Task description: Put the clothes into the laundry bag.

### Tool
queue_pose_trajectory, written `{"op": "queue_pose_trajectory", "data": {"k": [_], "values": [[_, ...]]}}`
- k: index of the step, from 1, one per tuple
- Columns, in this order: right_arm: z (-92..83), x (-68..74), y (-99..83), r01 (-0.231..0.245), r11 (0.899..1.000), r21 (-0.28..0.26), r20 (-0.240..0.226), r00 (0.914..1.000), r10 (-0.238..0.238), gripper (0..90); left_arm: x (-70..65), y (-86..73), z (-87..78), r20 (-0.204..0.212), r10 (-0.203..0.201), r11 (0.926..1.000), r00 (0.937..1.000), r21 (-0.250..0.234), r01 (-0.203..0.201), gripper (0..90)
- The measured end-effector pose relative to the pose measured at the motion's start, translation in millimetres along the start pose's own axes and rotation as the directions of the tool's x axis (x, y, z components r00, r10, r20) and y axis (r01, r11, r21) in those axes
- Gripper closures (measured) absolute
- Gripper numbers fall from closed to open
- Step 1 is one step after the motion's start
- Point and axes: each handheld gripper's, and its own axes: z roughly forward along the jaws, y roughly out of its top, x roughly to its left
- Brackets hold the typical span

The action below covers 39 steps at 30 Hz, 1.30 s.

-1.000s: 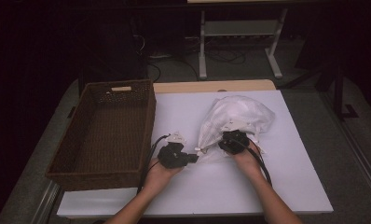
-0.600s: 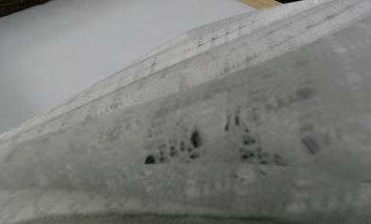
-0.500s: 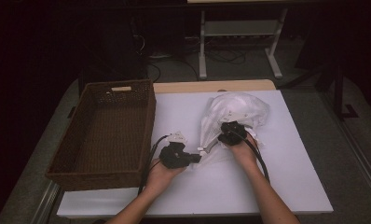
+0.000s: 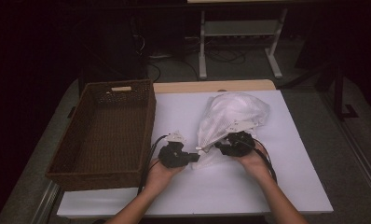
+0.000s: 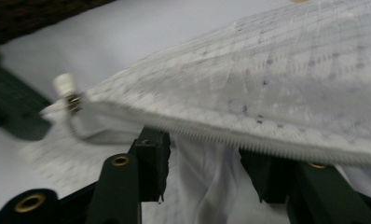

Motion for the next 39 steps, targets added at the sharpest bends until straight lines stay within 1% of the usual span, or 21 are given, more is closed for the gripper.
{"op": "queue_pose_trajectory", "data": {"k": [3,5,9,10,11,12,14,15,17,20,23,27,28,29,31,33,34,35,36,37,39], "values": [[-15.4,3.9,-4.2,-0.003,1.000,-0.011,-0.029,0.9996,0.002,48.4,0.3,-0.2,0.1,-0.002,0.001,1.0000,1.0000,0.000,-0.001,88.7],[-25.8,6.6,-8.9,0.000,1.000,-0.011,-0.035,0.9994,0.000,46.8,0.2,-0.3,0.6,-0.002,0.001,1.0000,1.0000,0.001,-0.001,88.6],[-46.9,5.5,-23.5,-0.011,1.000,-0.009,0.001,0.9999,0.011,43.3,0.4,-0.5,1.2,-0.011,0.007,1.0000,0.9999,0.005,-0.007,87.7],[-51.2,3.5,-28.0,-0.015,1.000,-0.006,0.013,0.9998,0.015,42.8,0.2,-0.5,1.3,-0.023,0.012,0.9999,0.9997,0.007,-0.012,85.9],[-54.6,0.7,-32.8,-0.026,1.000,-0.002,0.021,0.9994,0.026,42.3,-0.1,-0.3,1.0,-0.037,0.016,0.9998,0.9992,0.009,-0.016,81.5],[-57.3,-2.7,-37.7,-0.038,0.999,0.006,0.028,0.9989,0.038,42.1,-0.8,0.0,-0.2,-0.046,0.020,0.9998,0.9987,0.005,-0.020,77.2],[-61.2,-9.8,-46.7,-0.062,0.998,0.018,0.044,0.9971,0.061,42.0,-2.9,1.4,-4.9,-0.056,0.024,0.9997,0.9982,-0.008,-0.025,73.3],[-62.2,-12.2,-49.3,-0.072,0.997,0.021,0.047,0.9964,0.071,42.0,-5.0,2.4,-8.3,-0.060,0.031,0.9993,0.9977,-0.021,-0.032,71.0],[-63.5,-19.1,-53.5,-0.093,0.995,0.023,0.058,0.9941,0.091,41.7,-11.9,5.1,-16.6,-0.085,0.055,0.9975,0.9948,-0.039,-0.059,67.4],[-64.3,-24.6,-54.7,-0.113,0.993,0.015,0.051,0.9924,0.112,41.5,-22.1,8.9,-22.2,-0.063,0.073,0.9945,0.9954,-0.071,-0.077,66.4],[-67.2,-28.8,-55.0,-0.120,0.993,0.015,0.036,0.9921,0.120,41.2,-33.1,11.8,-10.4,-0.029,0.109,0.9928,0.9936,-0.046,-0.110,66.0],[-71.0,-32.1,-54.8,-0.131,0.991,0.005,0.035,0.9907,0.131,40.6,-39.4,16.4,21.2,-0.018,0.153,0.9881,0.9881,0.018,-0.153,64.4],[-71.9,-32.8,-54.7,-0.132,0.991,0.003,0.033,0.9907,0.132,40.6,-39.8,17.6,29.2,-0.020,0.162,0.9862,0.9866,0.039,-0.161,63.4],[-72.5,-33.4,-54.5,-0.134,0.991,0.000,0.032,0.9905,0.134,40.4,-39.7,18.3,36.2,-0.030,0.179,0.9824,0.9834,0.059,-0.177,62.5],[-73.5,-35.1,-54.8,-0.135,0.991,-0.001,0.030,0.9903,0.135,40.2,-38.2,19.1,47.2,-0.054,0.198,0.9778,0.9786,0.080,-0.194,61.0],[-74.4,-37.2,-55.6,-0.139,0.990,0.000,0.030,0.9898,0.139,40.0,-35.9,19.1,56.2,-0.056,0.200,0.9763,0.9782,0.094,-0.195,61.0],[-74.9,-38.6,-56.3,-0.142,0.990,-0.002,0.031,0.9894,0.142,39.9,-35.3,19.0,60.3,-0.058,0.209,0.9740,0.9762,0.102,-0.202,61.1],[-75.9,-40.3,-57.3,-0.144,0.990,-0.001,0.034,0.9889,0.144,39.8,-35.5,18.9,63.2,-0.060,0.213,0.9727,0.9753,0.107,-0.206,61.1],[-76.7,-41.7,-58.1,-0.146,0.989,-0.001,0.038,0.9885,0.146,39.5,-36.1,18.6,67.4,-0.070,0.222,0.9706,0.9725,0.111,-0.214,61.1],[-78.2,-43.9,-59.7,-0.151,0.988,0.000,0.041,0.9876,0.151,39.2,-36.7,18.7,69.3,-0.077,0.228,0.9702,0.9705,0.101,-0.220,61.3],[-79.8,-47.3,-62.4,-0.161,0.987,0.005,0.046,0.9860,0.160,36.9,-37.9,20.5,72.5,-0.089,0.237,0.9683,0.9673,0.102,-0.228,63.2]]}}
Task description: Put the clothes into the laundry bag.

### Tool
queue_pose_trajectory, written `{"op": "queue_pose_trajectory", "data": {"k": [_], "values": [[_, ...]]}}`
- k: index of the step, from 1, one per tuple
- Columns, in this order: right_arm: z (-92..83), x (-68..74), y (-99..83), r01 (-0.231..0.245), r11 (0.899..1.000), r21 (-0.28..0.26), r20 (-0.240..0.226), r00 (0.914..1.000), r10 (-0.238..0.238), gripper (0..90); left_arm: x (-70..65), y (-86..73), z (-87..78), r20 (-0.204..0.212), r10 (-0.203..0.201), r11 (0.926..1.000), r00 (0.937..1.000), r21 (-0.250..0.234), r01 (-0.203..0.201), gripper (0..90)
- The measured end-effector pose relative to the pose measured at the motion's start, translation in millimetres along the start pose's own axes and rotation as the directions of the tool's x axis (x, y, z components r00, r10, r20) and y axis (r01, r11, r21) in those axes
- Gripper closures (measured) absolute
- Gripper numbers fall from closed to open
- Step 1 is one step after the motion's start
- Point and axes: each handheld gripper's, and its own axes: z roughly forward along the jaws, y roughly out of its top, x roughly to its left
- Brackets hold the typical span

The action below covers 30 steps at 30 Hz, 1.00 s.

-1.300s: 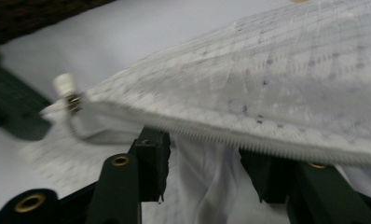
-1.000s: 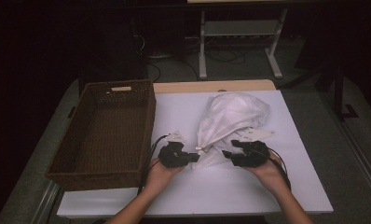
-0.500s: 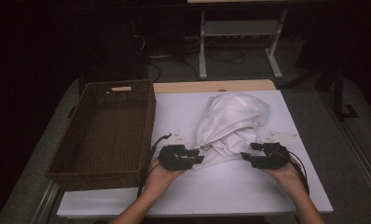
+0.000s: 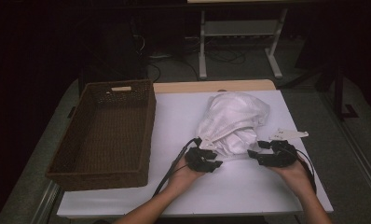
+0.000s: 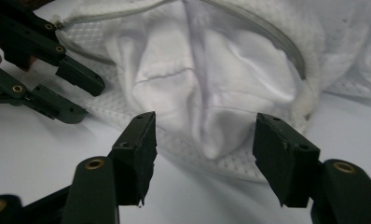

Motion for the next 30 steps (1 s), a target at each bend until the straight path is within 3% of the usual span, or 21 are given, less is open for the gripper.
{"op": "queue_pose_trajectory", "data": {"k": [2,4,6,11,13,17,23,27,30], "values": [[1.6,-3.4,-2.3,-0.004,1.000,0.013,0.007,1.0000,0.003,32.6,-0.5,0.8,1.9,-0.019,0.018,0.9998,0.9997,-0.002,-0.018,73.5],[5.6,-4.8,-3.5,-0.014,1.000,0.011,-0.007,0.9999,0.014,31.0,1.1,0.3,2.1,-0.008,0.017,0.9999,0.9998,-0.002,-0.017,88.2],[12.0,-2.7,-3.0,-0.003,1.000,0.013,-0.020,0.9998,0.003,30.1,0.6,0.5,1.8,-0.008,0.017,0.9999,0.9998,0.000,-0.017,90.0],[32.6,4.0,1.5,0.013,0.999,0.045,-0.037,0.9992,-0.011,30.8,-4.8,0.0,-2.2,0.044,-0.003,0.9999,0.9990,0.011,0.003,90.0],[38.8,6.4,3.8,0.019,0.998,0.053,-0.049,0.9986,-0.016,37.4,-7.6,0.0,-3.6,0.058,0.004,0.9998,0.9983,0.017,-0.005,90.0],[45.3,15.7,11.0,0.069,0.996,0.050,-0.065,0.9957,-0.066,68.7,-9.4,-1.6,-7.9,0.092,-0.001,0.9999,0.9957,0.015,0.000,90.0],[50.1,32.4,21.4,0.121,0.992,0.031,-0.108,0.9873,-0.117,79.5,-11.7,-5.9,-12.1,0.136,0.002,0.9995,0.9907,0.030,-0.007,90.0],[60.3,39.9,26.2,0.133,0.991,0.033,-0.078,0.9884,-0.130,82.6,-9.7,-7.2,-11.9,0.145,0.002,0.9992,0.9894,0.039,-0.008,90.0],[69.0,38.7,32.0,0.117,0.993,0.019,-0.044,0.9922,-0.116,83.8,-9.4,-8.3,-9.4,0.154,0.006,0.9988,0.9881,0.048,-0.014,90.0]]}}
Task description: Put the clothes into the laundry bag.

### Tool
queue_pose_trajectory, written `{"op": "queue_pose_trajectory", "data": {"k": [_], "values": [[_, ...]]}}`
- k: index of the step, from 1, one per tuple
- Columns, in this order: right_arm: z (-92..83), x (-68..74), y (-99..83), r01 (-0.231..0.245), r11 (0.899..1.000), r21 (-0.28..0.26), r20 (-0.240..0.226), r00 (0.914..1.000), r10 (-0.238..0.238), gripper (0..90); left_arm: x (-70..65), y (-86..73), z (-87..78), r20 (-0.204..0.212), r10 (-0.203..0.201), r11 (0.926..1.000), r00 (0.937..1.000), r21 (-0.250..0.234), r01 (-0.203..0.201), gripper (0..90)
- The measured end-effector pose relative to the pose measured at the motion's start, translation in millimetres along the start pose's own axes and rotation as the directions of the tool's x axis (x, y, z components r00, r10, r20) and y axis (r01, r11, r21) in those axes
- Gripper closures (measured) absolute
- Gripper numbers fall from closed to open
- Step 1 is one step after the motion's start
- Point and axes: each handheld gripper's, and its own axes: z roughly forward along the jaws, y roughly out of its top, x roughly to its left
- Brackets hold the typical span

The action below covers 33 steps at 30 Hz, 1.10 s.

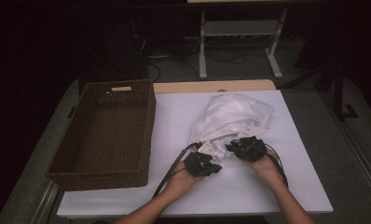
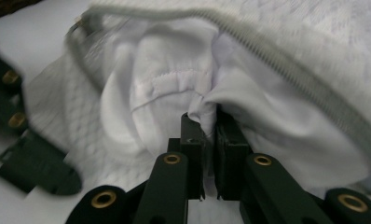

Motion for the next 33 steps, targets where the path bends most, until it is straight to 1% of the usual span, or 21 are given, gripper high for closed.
{"op": "queue_pose_trajectory", "data": {"k": [4,5,7,9,11,13,15,18,19,23,24,25,26,29,31,33], "values": [[14.6,-5.4,8.1,-0.037,0.999,-0.016,0.056,0.9977,0.038,84.5,-0.3,-0.2,0.1,0.002,0.007,1.0000,1.0000,-0.002,-0.007,90.0],[19.7,-8.0,10.3,-0.051,0.999,-0.020,0.072,0.9960,0.052,84.6,-0.3,-0.2,0.2,0.003,0.008,1.0000,1.0000,-0.002,-0.008,90.0],[25.8,-11.8,15.0,-0.058,0.998,-0.021,0.103,0.9929,0.060,84.7,0.2,-0.3,0.1,0.005,0.007,1.0000,1.0000,-0.002,-0.007,90.0],[30.6,-15.3,19.1,-0.063,0.998,-0.024,0.147,0.9870,0.066,84.8,0.8,-0.5,0.2,0.012,0.003,1.0000,0.9999,-0.003,-0.003,90.0],[35.6,-20.4,21.2,-0.081,0.996,-0.025,0.175,0.9810,0.084,84.9,1.0,-0.6,0.3,0.014,0.004,1.0000,0.9999,-0.004,-0.004,90.0],[38.7,-24.8,23.9,-0.095,0.995,-0.027,0.193,0.9763,0.099,84.9,1.3,-0.6,0.3,0.015,0.006,1.0000,0.9999,-0.003,-0.006,90.0],[42.8,-30.3,27.8,-0.093,0.995,-0.024,0.229,0.9688,0.096,85.0,1.3,-0.6,0.4,0.017,0.006,1.0000,0.9998,-0.004,-0.005,90.0],[47.0,-39.4,32.6,-0.108,0.994,-0.018,0.254,0.9611,0.109,85.0,1.4,-0.5,0.4,0.017,0.006,1.0000,0.9998,-0.004,-0.006,90.0],[48.8,-43.5,34.4,-0.118,0.993,-0.021,0.269,0.9558,0.120,85.0,1.5,-0.6,0.5,0.018,0.005,1.0000,0.9998,-0.004,-0.005,90.0],[53.5,-55.6,38.7,-0.152,0.988,-0.028,0.291,0.9442,0.154,85.0,2.2,-0.7,0.7,0.021,0.001,1.0000,0.9998,-0.008,-0.001,90.0],[54.5,-57.6,38.6,-0.155,0.987,-0.034,0.293,0.9430,0.158,84.9,2.3,-0.8,0.9,0.021,0.001,1.0000,0.9998,-0.010,-0.001,90.0],[55.2,-58.9,38.3,-0.165,0.986,-0.037,0.289,0.9424,0.169,84.8,2.5,-0.9,1.0,0.022,0.002,0.9999,0.9997,-0.012,-0.001,90.0],[54.9,-59.4,38.0,-0.166,0.985,-0.039,0.283,0.9439,0.170,84.6,2.9,-1.1,1.0,0.024,0.001,0.9999,0.9997,-0.014,-0.001,90.0],[48.9,-55.9,37.5,-0.148,0.989,-0.021,0.265,0.9529,0.148,81.1,3.8,-1.6,1.1,0.031,-0.007,0.9998,0.9995,-0.017,0.008,90.0],[40.7,-52.4,36.1,-0.140,0.990,-0.016,0.240,0.9607,0.140,74.7,4.5,-2.0,1.0,0.035,-0.010,0.9998,0.9993,-0.018,0.011,90.0],[32.2,-48.9,34.4,-0.130,0.991,0.001,0.203,0.9708,0.127,66.4,4.8,-2.4,1.1,0.039,-0.015,0.9996,0.9991,-0.022,0.016,90.0]]}}
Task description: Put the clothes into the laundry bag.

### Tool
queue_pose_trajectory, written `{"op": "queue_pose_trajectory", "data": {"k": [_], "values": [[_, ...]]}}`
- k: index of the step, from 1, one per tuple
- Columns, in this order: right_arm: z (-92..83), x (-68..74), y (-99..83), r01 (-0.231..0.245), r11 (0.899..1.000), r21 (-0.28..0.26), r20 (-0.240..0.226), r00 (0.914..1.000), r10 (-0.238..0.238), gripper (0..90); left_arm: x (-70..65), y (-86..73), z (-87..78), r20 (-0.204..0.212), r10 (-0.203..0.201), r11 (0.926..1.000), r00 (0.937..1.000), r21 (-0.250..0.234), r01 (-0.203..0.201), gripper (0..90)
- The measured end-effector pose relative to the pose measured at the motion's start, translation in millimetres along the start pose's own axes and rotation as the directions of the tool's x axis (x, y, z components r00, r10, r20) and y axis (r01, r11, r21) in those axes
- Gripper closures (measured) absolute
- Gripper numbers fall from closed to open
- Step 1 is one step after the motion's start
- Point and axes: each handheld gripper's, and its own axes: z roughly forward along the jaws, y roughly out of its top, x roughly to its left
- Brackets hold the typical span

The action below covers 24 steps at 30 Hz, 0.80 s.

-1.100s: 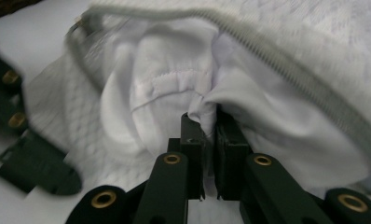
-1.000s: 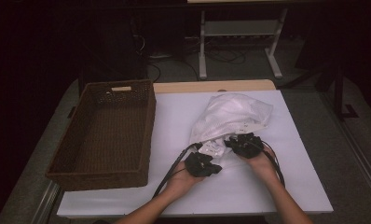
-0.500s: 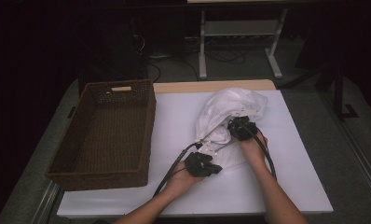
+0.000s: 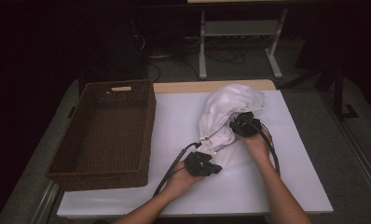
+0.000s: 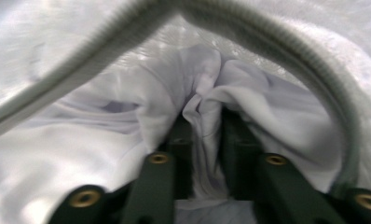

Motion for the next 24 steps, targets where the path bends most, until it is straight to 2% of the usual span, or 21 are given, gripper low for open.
{"op": "queue_pose_trajectory", "data": {"k": [3,10,12,14,15,16,18,21,24], "values": [[-15.6,2.7,-4.9,0.043,0.999,0.000,-0.041,0.9982,-0.043,60.3,0.6,-0.5,-0.2,0.002,0.000,1.0000,1.0000,-0.001,0.000,90.0],[-49.6,5.8,-17.1,0.041,0.999,-0.036,-0.107,0.9933,-0.044,51.6,1.7,-1.3,-0.2,0.008,-0.008,1.0000,0.9999,-0.006,0.008,90.0],[-54.2,10.3,-19.5,0.055,0.998,-0.015,-0.133,0.9895,-0.056,50.7,1.6,-1.3,-0.2,0.008,-0.007,0.9999,0.9999,-0.007,0.007,90.0],[-52.2,14.2,-22.7,0.069,0.998,0.015,-0.160,0.9849,-0.065,56.6,1.5,-1.3,-0.2,0.007,-0.007,1.0000,0.9999,-0.006,0.007,90.0],[-52.2,14.2,-22.7,0.069,0.998,0.015,-0.160,0.9849,-0.065,56.6,1.5,-1.3,-0.2,0.007,-0.007,1.0000,0.9999,-0.006,0.007,90.0],[-41.3,19.5,-27.5,0.094,0.993,0.072,-0.177,0.9809,-0.081,65.0,1.6,-1.5,-0.2,0.008,-0.009,0.9999,0.9999,-0.008,0.009,90.0],[-30.5,23.7,-29.9,0.106,0.990,0.095,-0.172,0.9811,-0.089,72.2,1.3,-1.3,-0.2,0.007,-0.008,1.0000,0.9999,-0.006,0.008,90.0],[-15.4,30.0,-30.3,0.126,0.988,0.084,-0.161,0.9806,-0.111,83.5,1.2,-1.2,-0.2,0.007,-0.006,1.0000,1.0000,-0.005,0.006,90.0],[-3.3,35.8,-25.1,0.138,0.989,0.056,-0.116,0.9846,-0.131,87.0,1.2,-1.2,-0.2,0.007,-0.007,1.0000,1.0000,-0.005,0.007,90.0]]}}
